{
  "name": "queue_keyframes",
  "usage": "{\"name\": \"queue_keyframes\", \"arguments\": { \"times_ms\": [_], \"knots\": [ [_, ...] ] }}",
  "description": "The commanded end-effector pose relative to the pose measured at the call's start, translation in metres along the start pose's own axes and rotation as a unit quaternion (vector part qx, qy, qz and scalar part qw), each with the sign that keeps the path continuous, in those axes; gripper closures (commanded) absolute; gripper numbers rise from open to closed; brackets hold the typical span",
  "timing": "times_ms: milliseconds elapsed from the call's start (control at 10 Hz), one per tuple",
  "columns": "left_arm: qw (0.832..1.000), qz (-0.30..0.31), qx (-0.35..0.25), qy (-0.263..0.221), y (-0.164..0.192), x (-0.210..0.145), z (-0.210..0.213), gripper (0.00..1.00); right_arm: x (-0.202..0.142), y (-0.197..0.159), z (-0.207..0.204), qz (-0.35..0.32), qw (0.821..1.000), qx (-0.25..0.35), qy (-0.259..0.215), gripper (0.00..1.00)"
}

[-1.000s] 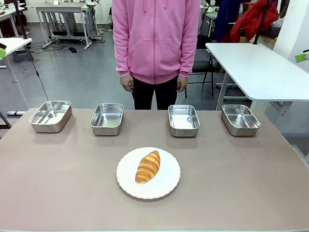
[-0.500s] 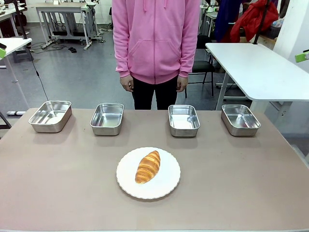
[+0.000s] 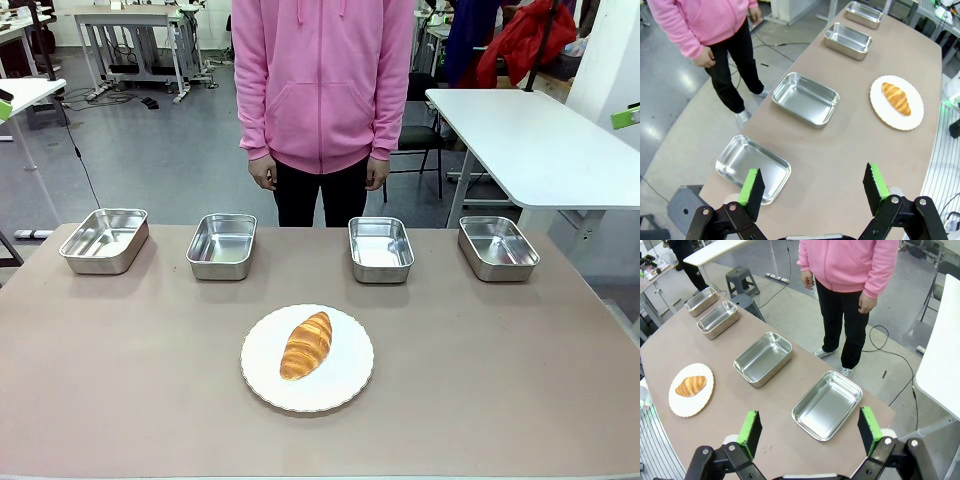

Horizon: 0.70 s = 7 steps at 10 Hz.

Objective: Place the bread in the container.
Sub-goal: Place the Butter Roll into the Airtight Container indicated by the human.

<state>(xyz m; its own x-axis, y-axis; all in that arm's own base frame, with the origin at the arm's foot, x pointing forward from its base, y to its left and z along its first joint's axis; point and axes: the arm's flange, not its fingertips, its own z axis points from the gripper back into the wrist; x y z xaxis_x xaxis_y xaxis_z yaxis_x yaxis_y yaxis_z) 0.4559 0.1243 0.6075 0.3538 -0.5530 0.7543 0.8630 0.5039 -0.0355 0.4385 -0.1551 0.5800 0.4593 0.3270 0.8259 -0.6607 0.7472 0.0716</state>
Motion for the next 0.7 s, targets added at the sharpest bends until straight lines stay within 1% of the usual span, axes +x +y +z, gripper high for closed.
{"name": "queue_keyframes", "arguments": {
  "times_ms": [0,600],
  "knots": [
    [1.000,-0.003,-0.002,-0.004,-0.0009,0.0012,0.0007,0.00,0.0020,-0.0011,-0.0012,0.004,1.000,0.002,-0.012,0.00],
    [1.000,-0.003,-0.002,-0.004,-0.0009,0.0012,0.0007,0.00,0.0020,-0.0011,-0.0012,0.004,1.000,0.002,-0.012,0.00]
  ]
}}
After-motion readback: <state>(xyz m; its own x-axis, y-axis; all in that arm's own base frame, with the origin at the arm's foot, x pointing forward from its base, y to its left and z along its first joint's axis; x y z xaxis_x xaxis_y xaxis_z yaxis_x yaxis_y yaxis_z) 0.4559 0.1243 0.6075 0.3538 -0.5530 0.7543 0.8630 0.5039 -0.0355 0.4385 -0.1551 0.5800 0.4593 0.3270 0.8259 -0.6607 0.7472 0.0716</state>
